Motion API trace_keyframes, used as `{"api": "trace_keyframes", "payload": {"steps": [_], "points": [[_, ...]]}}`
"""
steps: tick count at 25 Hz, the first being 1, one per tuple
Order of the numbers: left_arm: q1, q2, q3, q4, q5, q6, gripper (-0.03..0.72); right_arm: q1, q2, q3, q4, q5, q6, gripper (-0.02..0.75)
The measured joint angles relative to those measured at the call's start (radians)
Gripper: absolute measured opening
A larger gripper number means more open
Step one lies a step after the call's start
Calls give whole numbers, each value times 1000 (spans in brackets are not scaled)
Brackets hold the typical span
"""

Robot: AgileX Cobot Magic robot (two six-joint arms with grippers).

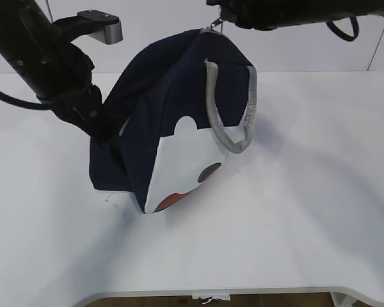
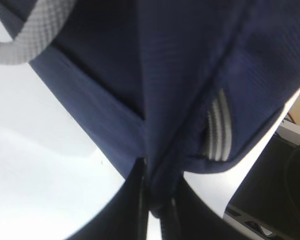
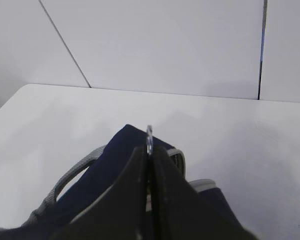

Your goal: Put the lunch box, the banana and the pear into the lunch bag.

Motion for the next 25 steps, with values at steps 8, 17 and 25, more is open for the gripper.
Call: {"api": "trace_keyframes", "payload": {"steps": [8, 17, 25], "points": [[0, 0, 0, 0, 4, 0, 8, -6, 37, -72, 0, 52, 0, 1], [0, 0, 0, -4, 21, -64, 165, 22, 37, -82, 19, 145, 0, 1], [0, -38, -83, -13, 60, -117, 484, 48, 37, -84, 54, 208, 0, 1]]}}
